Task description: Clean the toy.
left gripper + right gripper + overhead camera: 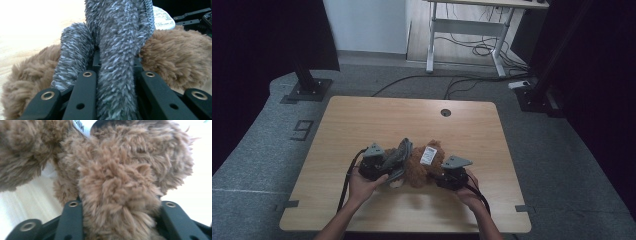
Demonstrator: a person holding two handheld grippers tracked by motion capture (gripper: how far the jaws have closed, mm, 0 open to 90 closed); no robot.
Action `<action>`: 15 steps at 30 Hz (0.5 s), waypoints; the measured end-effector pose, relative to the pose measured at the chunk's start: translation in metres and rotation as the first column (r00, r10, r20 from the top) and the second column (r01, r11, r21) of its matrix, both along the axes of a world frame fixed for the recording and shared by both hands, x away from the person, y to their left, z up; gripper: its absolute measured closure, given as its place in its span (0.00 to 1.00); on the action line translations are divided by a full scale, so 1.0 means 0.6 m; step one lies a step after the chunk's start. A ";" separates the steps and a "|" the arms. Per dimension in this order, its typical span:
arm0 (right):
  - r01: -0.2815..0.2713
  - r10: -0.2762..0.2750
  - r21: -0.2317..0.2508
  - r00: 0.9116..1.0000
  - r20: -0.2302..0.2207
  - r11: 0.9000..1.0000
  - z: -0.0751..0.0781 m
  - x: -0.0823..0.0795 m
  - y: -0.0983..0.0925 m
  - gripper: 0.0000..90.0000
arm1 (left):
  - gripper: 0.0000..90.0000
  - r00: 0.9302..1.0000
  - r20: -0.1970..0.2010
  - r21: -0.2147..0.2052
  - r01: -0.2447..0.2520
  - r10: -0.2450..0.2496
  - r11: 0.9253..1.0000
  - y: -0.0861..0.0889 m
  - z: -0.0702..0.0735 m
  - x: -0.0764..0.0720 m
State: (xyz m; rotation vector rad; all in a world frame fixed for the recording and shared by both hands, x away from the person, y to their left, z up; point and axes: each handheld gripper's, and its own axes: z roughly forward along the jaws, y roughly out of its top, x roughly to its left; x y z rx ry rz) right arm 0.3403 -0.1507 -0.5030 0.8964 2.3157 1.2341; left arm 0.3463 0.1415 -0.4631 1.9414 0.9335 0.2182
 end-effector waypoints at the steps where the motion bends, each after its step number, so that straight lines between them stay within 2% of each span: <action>1: 0.009 -0.009 0.011 1.000 0.022 1.000 0.001 0.001 0.000 0.66 | 0.83 1.000 0.006 0.000 -0.002 0.002 1.000 0.000 0.004 0.003; 4: 0.049 -0.053 0.047 0.995 0.085 0.998 0.005 0.009 0.001 0.68 | 0.83 1.000 0.015 0.006 -0.012 0.012 1.000 -0.003 0.020 0.017; 6: 0.078 -0.086 0.061 0.986 0.142 0.995 0.006 0.018 0.004 0.69 | 0.83 0.999 0.020 0.008 -0.028 0.028 1.000 -0.006 0.029 0.033; 8: 0.108 -0.120 0.067 0.969 0.216 0.992 0.008 0.027 0.008 0.69 | 0.83 0.999 0.024 0.002 -0.036 0.036 0.999 -0.008 0.034 0.046; 9: 0.125 -0.140 0.076 0.957 0.254 0.989 0.010 0.032 0.008 0.70 | 0.83 0.999 0.027 -0.001 -0.039 0.039 0.999 -0.008 0.036 0.049; 12: 0.149 -0.174 0.100 0.934 0.313 0.984 0.011 0.037 0.008 0.70 | 0.83 0.998 0.038 -0.018 -0.040 0.040 0.999 -0.009 0.041 0.050; 15: 0.131 -0.163 0.113 0.924 0.346 0.985 0.004 0.026 0.005 0.70 | 0.83 0.998 0.052 -0.030 -0.027 0.028 0.999 -0.005 0.046 0.039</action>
